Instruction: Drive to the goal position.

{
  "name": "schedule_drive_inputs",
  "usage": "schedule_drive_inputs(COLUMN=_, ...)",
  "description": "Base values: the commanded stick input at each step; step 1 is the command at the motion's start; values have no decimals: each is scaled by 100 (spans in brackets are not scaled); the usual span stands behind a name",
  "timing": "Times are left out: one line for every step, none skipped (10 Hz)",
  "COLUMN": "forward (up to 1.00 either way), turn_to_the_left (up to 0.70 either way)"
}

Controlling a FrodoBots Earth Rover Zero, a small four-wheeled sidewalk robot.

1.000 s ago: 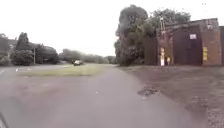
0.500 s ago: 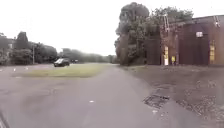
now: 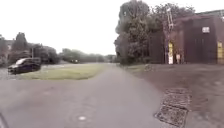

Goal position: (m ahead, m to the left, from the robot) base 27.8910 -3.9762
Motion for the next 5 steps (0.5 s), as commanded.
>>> schedule_drive_inputs(forward=100, turn_to_the_left=0)
schedule_drive_inputs(forward=100, turn_to_the_left=0)
schedule_drive_inputs(forward=100, turn_to_the_left=0)
schedule_drive_inputs(forward=100, turn_to_the_left=0)
schedule_drive_inputs(forward=100, turn_to_the_left=0)
